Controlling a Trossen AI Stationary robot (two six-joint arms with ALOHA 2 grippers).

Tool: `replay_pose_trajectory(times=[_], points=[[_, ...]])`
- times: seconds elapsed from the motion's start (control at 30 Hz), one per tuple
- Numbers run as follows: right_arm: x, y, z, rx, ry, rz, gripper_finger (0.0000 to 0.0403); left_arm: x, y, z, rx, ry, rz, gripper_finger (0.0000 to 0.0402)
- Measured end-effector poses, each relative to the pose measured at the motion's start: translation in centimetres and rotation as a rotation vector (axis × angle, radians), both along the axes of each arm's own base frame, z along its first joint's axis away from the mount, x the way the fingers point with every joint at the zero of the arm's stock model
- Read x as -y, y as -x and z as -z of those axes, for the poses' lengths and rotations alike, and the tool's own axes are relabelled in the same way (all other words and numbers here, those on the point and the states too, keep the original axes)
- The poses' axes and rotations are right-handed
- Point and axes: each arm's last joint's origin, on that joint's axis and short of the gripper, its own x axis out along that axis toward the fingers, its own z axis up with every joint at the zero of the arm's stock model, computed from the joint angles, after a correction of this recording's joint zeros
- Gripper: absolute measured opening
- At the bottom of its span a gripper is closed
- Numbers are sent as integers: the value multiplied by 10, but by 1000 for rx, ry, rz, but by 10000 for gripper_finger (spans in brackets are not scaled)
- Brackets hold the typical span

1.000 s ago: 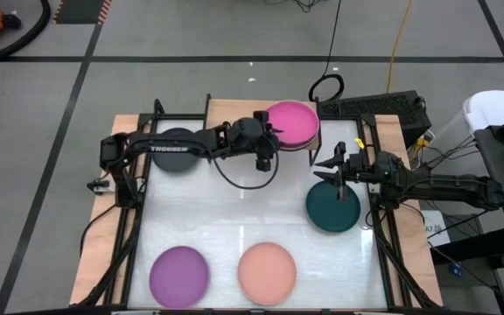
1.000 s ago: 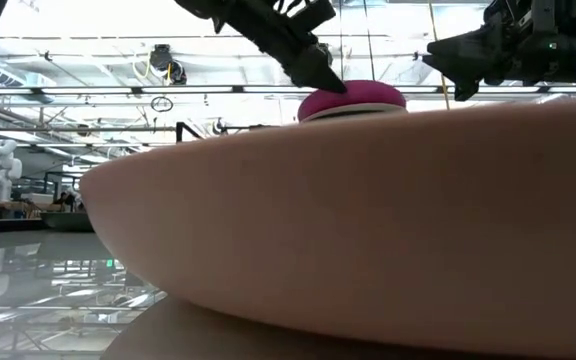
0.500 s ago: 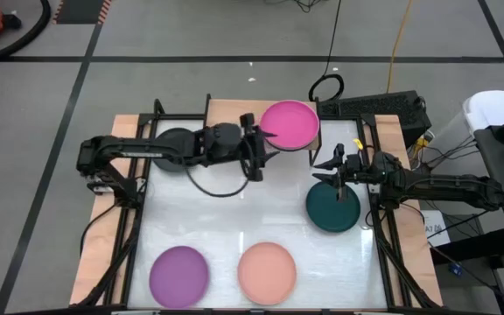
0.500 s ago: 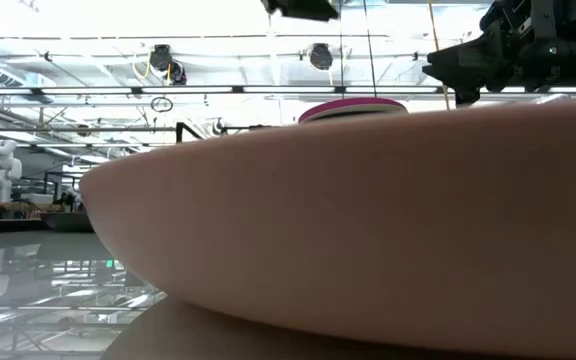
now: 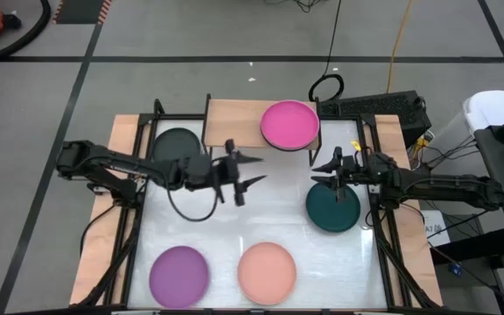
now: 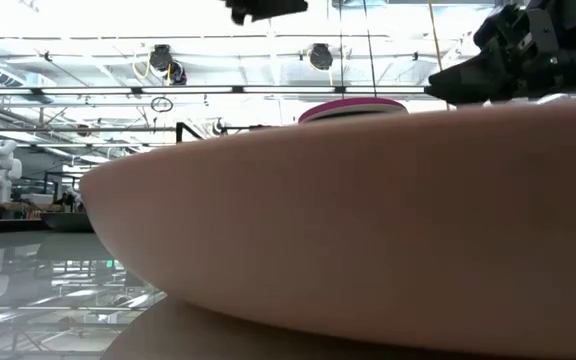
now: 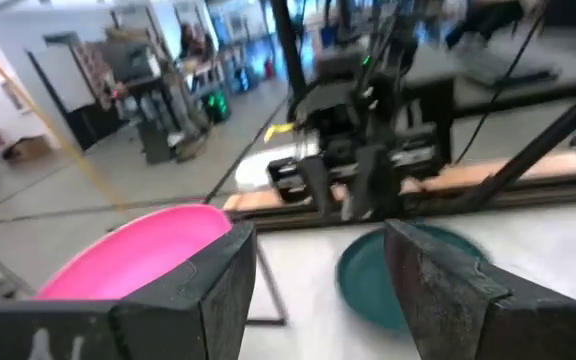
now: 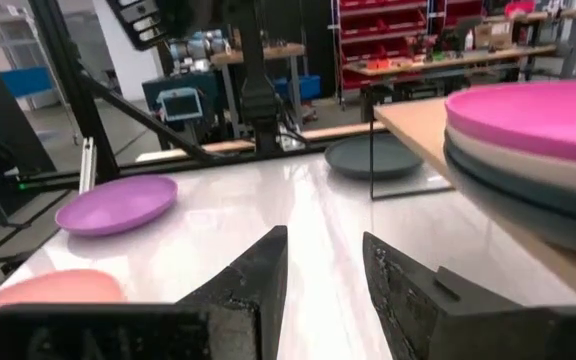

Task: Place and stack plates onto a shelf
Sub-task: Put the dark green plate on the shelf

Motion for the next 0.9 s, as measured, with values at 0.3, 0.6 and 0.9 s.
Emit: replay_pose_trajectory(times=[0.3, 0.6, 0.9], points=[[1, -2, 8, -68, -59, 6, 114, 0, 27, 42, 149, 63, 8, 223], [2, -9, 19, -160, -82, 7, 114, -7, 28, 39, 172, 34, -16, 223], [3, -22, 11, -489, -138, -1, 114, -15, 27, 42, 164, 103, -42, 223]])
